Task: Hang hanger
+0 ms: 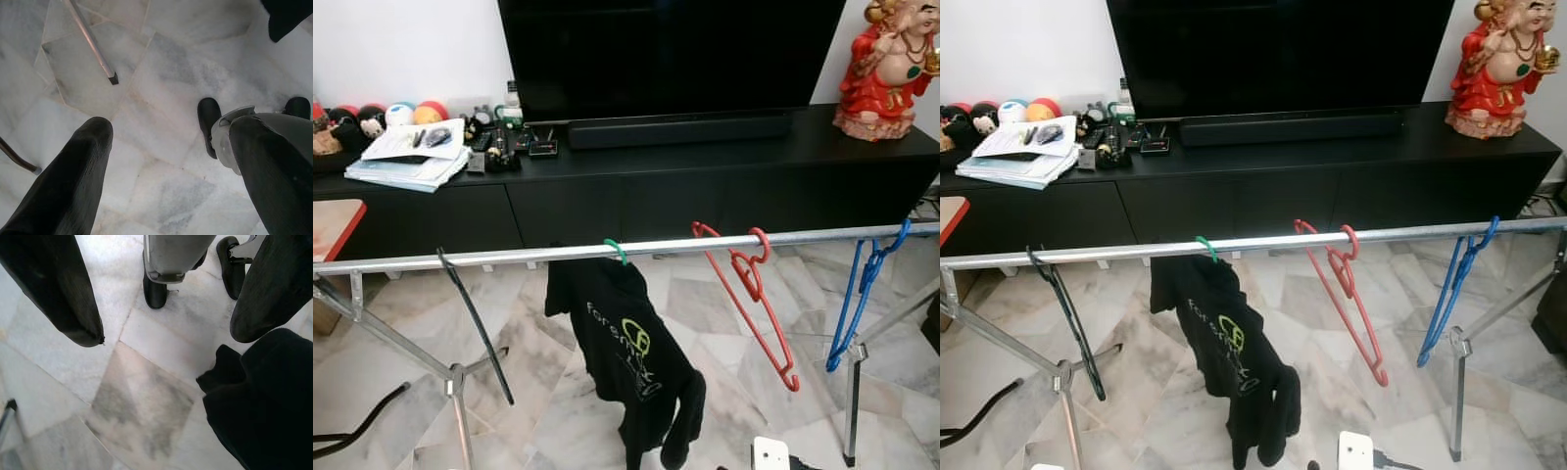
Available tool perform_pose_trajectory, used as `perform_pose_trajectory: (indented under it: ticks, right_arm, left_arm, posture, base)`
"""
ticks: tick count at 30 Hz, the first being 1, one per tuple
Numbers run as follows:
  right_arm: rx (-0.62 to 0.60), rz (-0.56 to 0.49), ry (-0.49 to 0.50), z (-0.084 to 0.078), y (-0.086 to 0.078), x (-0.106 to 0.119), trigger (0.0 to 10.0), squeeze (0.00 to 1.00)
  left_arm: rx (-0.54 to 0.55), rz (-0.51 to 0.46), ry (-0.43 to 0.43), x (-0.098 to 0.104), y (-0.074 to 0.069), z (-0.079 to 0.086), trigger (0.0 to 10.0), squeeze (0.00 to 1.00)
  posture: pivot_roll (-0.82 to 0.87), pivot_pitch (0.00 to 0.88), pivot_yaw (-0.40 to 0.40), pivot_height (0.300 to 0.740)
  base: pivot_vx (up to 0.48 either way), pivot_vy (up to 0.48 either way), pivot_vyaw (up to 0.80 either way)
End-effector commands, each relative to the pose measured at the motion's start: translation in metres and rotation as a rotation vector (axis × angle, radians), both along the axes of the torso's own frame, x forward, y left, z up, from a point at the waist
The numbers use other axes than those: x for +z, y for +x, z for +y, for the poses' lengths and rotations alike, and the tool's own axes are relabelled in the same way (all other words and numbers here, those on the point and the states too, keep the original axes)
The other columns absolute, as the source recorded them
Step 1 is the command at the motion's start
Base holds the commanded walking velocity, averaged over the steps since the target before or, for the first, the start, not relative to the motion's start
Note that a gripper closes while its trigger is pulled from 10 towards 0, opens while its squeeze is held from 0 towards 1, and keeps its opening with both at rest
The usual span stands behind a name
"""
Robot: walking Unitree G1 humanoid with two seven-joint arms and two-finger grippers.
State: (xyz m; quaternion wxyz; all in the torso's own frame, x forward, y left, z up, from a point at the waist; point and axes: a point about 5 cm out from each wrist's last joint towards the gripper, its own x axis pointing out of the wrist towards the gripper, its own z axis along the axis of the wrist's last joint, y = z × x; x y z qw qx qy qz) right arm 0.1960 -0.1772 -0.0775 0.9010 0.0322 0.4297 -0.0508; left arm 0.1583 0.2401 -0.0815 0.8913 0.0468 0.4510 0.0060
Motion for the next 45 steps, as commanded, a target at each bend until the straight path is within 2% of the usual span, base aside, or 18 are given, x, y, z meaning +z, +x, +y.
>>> perform_pose_trajectory:
  ticks: [1,4,9,16,32,45]
  right_arm:
    - [0.025,-0.003,0.008,0.004,-0.002,-0.001,10.0,0.0]
    - [0.011,0.005,0.007,0.001,-0.006,-0.003,10.0,0.0]
    - [-0.024,0.051,-0.017,-0.009,-0.024,-0.011,10.0,0.0]
    - [-0.01,0.091,-0.028,-0.011,-0.038,-0.016,10.0,0.0]
    - [0.044,0.069,-0.019,0.0,-0.03,-0.014,10.0,0.0]
    - [0.058,0.088,-0.021,0.0,-0.034,-0.016,10.0,0.0]
  left_arm:
    - [-0.019,0.034,0.013,-0.004,-0.007,-0.002,10.0,0.0]
    - [-0.034,0.034,0.019,-0.004,-0.006,-0.004,10.0,0.0]
    - [-0.038,0.026,0.011,-0.004,-0.004,-0.006,10.0,0.0]
    - [-0.039,0.019,0.013,-0.002,-0.003,-0.004,10.0,0.0]
    - [-0.026,0.004,0.002,-0.001,-0.001,-0.005,10.0,0.0]
    - [-0.032,0.003,0.006,-0.001,-0.001,-0.004,10.0,0.0]
  posture:
    - [0.0,0.056,0.039,0.74]
    - [0.0,0.06,0.041,0.74]
    - [0.0,0.059,0.044,0.74]
    - [0.0,0.058,0.045,0.74]
    - [0.0,0.071,0.045,0.74]
    - [0.0,0.072,0.043,0.74]
  base:
    - [0.0,0.0,0.0]
    - [0.0,0.0,0.0]
    - [0.0,-0.342,0.0]
    - [0.0,-0.345,-0.26]
    - [0.0,-0.021,-0.76]
    - [0.0,-0.05,-0.76]
